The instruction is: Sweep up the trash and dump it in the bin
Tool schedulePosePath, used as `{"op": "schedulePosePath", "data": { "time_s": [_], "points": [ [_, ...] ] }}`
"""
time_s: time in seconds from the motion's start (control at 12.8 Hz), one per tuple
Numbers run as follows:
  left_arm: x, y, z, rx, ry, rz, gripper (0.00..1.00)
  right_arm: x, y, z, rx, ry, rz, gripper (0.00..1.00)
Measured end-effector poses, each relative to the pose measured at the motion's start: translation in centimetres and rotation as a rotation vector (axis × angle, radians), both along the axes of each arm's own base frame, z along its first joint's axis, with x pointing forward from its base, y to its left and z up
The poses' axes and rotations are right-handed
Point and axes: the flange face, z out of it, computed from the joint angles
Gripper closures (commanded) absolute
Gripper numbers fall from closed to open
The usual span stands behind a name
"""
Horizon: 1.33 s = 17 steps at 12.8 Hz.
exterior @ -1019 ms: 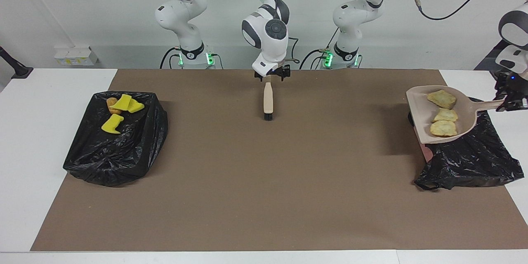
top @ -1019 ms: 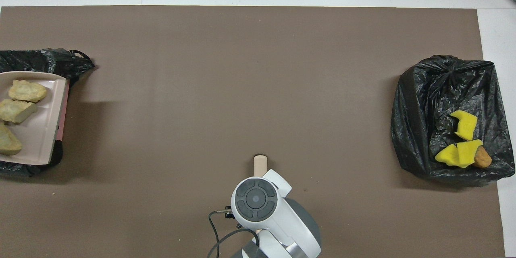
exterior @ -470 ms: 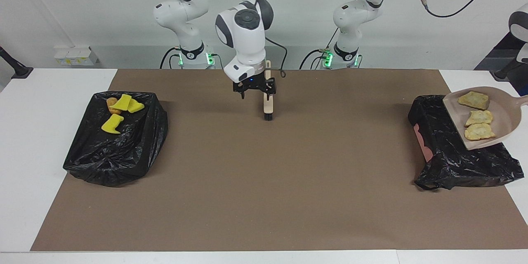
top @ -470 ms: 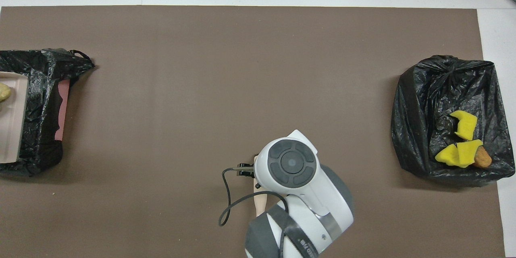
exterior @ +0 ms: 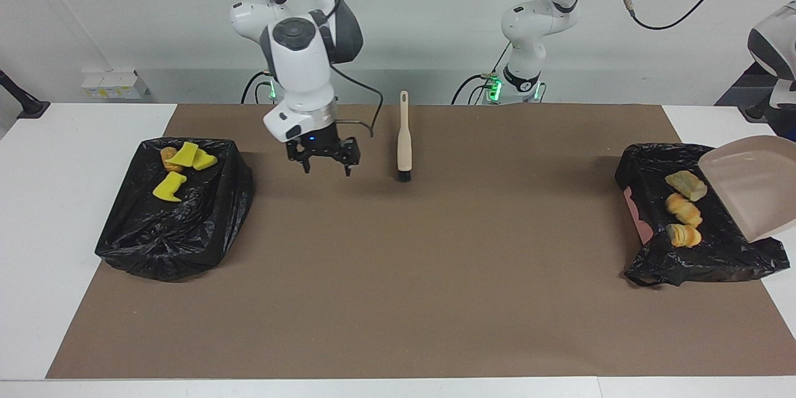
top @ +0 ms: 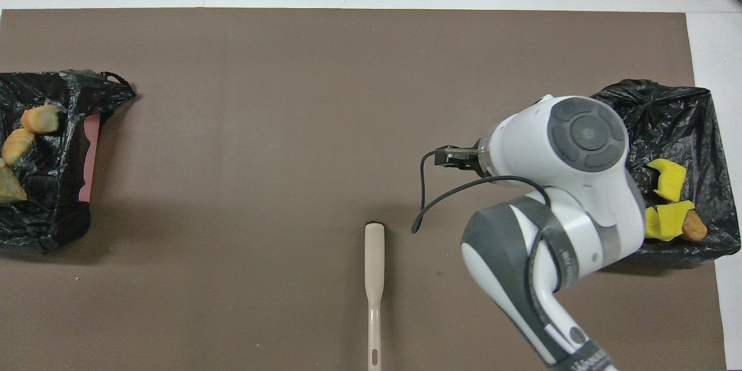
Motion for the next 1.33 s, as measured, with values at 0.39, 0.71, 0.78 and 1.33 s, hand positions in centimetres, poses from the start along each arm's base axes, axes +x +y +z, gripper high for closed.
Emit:
{"op": "schedulePosePath", "data": {
  "time_s": [0.39, 0.71, 0.78, 1.33],
  "points": [
    [-0.1, -3.9, 1.5, 0.037, 0.052, 0.029, 1.00, 2.4, -11.8, 6.0, -0.023, -0.063, -0.003, 0.00],
    [-0.2, -12.7, 0.9, -0.038, 0.055, 0.113, 1.00, 0.5, -18.4, 11.3, -0.045, -0.036, 0.028, 0.00],
    [-0.3, -16.5, 0.4, -0.057, 0.045, 0.128, 1.00, -0.1, -19.6, 12.7, -0.046, -0.021, 0.029, 0.00],
    [-6.4, -33.8, -5.2, -0.240, -0.053, 0.256, 1.00, -4.0, -20.2, 17.8, -0.034, 0.034, 0.032, 0.00]
  ]
}}
